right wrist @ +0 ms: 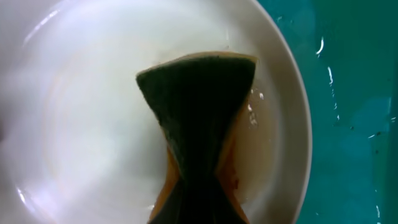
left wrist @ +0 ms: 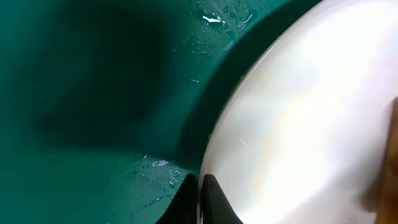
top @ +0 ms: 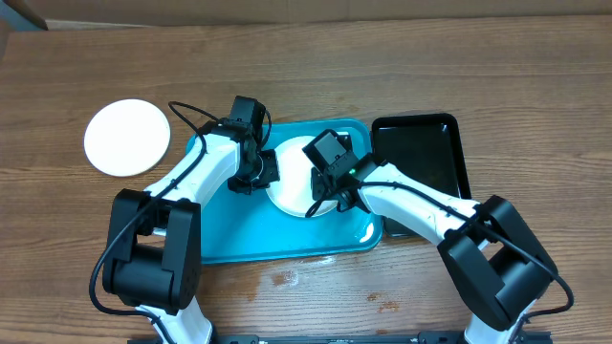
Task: Clean dirty plates on tray and stack at the side
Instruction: 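Scrub the white plate with the sponge while left gripper holds rim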
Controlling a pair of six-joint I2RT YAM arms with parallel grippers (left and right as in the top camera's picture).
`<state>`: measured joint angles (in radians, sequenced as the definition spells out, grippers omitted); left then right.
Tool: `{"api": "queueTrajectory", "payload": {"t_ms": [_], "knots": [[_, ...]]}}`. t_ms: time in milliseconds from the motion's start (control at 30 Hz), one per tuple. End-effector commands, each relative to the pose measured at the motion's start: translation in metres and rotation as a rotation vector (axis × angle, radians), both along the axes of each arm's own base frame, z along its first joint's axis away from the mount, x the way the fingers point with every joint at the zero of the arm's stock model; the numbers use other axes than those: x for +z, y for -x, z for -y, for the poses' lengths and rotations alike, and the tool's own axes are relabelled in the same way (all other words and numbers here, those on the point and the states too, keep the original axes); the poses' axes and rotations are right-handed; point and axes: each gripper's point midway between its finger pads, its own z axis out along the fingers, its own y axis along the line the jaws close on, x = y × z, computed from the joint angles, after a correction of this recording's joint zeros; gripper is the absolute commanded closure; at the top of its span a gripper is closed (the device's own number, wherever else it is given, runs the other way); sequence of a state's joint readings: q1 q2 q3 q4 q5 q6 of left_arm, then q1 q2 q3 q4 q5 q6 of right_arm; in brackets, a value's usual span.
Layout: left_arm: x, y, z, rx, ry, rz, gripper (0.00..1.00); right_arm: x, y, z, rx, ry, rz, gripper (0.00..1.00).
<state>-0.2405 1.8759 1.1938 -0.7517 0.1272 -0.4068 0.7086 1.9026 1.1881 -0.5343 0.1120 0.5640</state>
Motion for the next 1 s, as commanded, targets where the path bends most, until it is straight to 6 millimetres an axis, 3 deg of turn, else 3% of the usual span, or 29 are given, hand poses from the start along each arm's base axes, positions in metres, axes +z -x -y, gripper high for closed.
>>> {"api": "queueTrajectory", "payload": {"t_ms": [0, 267, 567, 967], "knots": [[-0.003, -0.002, -0.002, -0.027, -0.009, -0.003, 0.96, -0.018, 0.003, 0.003, -0.015, 0.020, -0.029, 0.96], [-0.003, -0.002, -0.002, -0.028, -0.009, -0.003, 0.96, -0.035, -0.016, 0.022, -0.036, 0.141, 0.051, 0.96], [-0.003, -0.002, -0.003, -0.040, -0.014, 0.000, 0.96, -0.027, -0.034, 0.008, 0.052, 0.117, 0.135, 0.96], [-0.004, -0.004, -0.010, -0.052, -0.059, 0.010, 0.96, -0.030, -0.043, 0.007, 0.133, 0.139, 0.174, 0.96]]}}
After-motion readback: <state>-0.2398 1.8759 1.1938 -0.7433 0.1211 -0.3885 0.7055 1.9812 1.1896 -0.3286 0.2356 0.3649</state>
